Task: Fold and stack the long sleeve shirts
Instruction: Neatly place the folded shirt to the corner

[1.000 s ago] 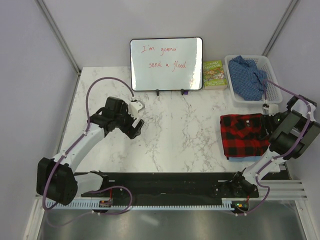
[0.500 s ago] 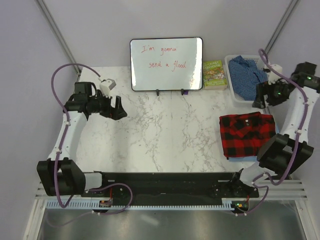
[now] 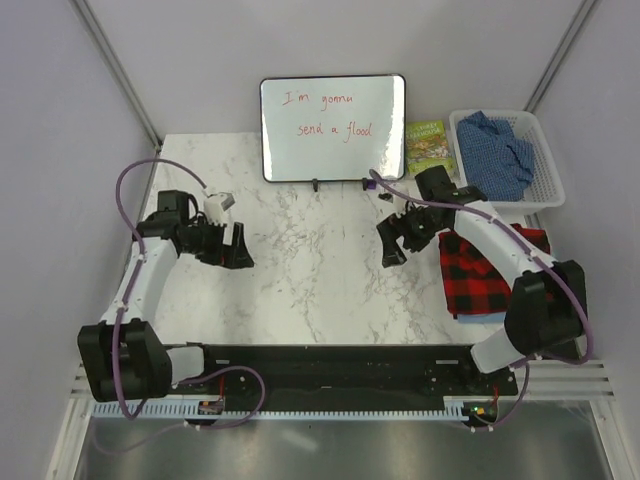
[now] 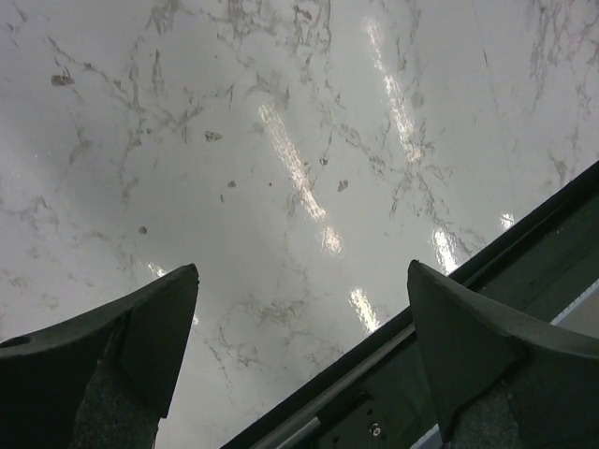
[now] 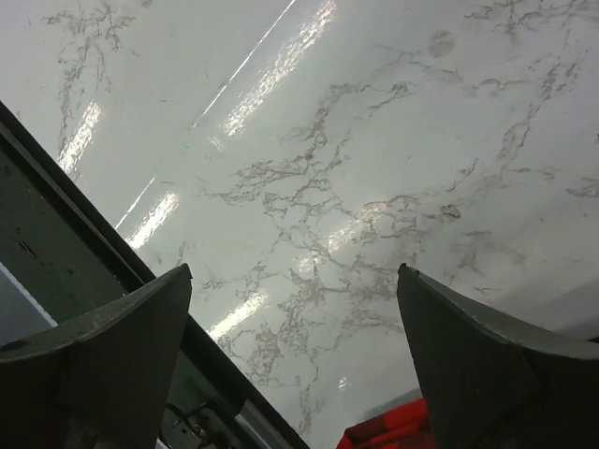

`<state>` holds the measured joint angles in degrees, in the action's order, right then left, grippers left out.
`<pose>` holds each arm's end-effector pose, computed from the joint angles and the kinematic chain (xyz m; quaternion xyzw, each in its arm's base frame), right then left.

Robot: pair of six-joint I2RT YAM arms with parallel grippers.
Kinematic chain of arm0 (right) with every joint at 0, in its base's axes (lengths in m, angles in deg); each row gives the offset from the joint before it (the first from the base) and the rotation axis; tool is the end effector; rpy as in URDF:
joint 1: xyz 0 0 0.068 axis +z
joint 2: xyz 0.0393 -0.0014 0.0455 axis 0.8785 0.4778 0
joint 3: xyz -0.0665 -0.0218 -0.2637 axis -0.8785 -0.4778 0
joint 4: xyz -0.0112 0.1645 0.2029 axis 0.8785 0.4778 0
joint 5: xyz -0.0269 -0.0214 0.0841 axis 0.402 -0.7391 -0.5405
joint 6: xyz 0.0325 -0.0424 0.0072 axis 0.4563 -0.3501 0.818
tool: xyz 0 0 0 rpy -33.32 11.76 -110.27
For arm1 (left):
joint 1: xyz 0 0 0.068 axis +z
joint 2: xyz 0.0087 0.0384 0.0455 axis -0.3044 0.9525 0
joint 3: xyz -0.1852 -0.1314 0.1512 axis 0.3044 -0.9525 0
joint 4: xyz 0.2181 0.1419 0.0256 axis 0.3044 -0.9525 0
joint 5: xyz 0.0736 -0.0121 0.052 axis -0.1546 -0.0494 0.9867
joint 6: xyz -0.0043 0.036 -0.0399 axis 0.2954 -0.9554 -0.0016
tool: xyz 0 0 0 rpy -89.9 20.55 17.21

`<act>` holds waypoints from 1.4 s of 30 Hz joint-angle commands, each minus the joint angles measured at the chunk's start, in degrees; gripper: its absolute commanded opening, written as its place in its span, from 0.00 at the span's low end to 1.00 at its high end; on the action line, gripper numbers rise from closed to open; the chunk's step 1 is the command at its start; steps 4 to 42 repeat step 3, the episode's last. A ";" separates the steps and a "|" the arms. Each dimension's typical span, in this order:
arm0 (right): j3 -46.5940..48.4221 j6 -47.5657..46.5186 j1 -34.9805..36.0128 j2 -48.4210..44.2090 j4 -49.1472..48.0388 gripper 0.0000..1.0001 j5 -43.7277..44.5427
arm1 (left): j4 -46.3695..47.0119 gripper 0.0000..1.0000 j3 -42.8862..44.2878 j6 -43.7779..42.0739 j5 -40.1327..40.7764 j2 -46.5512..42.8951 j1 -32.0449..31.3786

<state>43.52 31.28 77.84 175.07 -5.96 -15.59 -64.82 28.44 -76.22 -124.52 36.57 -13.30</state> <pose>0.2829 0.1011 0.2572 -0.3260 0.8943 0.2441 0.1856 0.2351 -0.0023 0.2613 0.1629 0.9165 -0.2499 0.2664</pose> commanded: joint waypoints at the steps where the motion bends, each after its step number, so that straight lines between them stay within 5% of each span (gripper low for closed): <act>1: -0.66 2.51 1.28 -5.28 -5.68 0.98 3.70 | 0.18 0.99 -0.80 -1.99 3.33 -2.27 0.06; 42: 0.04 2.33 1.37 -6.68 -5.24 0.98 5.71 | 0.18 0.99 0.25 -2.16 3.69 -2.53 0.14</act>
